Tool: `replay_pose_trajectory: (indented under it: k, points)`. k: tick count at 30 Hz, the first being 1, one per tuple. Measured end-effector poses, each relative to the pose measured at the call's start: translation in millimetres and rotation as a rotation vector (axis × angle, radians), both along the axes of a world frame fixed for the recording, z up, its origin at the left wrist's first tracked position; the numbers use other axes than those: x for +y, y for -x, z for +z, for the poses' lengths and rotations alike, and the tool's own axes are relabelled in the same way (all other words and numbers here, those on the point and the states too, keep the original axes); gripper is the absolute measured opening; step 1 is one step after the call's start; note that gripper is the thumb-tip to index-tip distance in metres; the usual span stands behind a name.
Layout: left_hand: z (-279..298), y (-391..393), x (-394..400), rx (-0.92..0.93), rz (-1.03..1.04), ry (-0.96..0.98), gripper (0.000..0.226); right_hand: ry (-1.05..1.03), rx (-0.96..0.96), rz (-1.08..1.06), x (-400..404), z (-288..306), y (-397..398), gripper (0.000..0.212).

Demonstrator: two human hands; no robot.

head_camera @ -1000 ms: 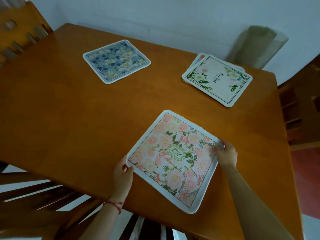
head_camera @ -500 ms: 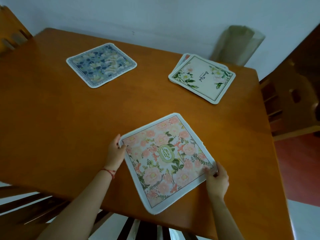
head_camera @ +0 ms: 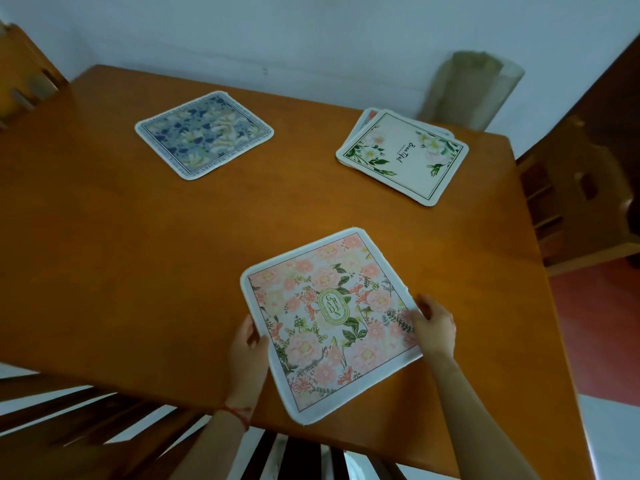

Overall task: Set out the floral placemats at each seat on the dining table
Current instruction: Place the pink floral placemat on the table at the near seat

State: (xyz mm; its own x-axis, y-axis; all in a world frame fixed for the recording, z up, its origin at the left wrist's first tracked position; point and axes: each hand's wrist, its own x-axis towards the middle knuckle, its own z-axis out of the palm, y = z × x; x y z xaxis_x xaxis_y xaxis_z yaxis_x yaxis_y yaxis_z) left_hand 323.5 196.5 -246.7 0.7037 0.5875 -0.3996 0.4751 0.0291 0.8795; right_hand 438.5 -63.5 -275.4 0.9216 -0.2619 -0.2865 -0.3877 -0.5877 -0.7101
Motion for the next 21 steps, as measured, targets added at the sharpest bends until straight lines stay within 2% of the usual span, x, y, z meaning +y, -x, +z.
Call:
replay_pose_trajectory:
  k: [3, 8, 12, 16, 21]
  points:
    - [-8.4, 10.6, -6.7, 0.023, 0.002, 0.054, 0.043, 0.010, 0.031, 0.083, 2.2, 1.0, -6.4, 0.049]
    - [-9.5, 2.5, 2.6, 0.006, -0.073, 0.041, 0.045, 0.027, 0.011, 0.063, 8.2, 3.1, 12.5, 0.047]
    - [-3.8, -12.7, 15.1, -0.011, -0.178, -0.006, 0.038, 0.012, -0.004, 0.017, 7.3, -2.4, 38.6, 0.054]
    - [-7.0, -25.5, 30.2, -0.015, -0.270, -0.034, 0.037, -0.051, -0.038, -0.077, 10.1, -7.9, 64.2, 0.050]
    - [2.1, -39.6, 41.7, -0.025, -0.329, -0.050, 0.042, -0.124, -0.029, -0.162, 24.5, -14.5, 89.8, 0.052]
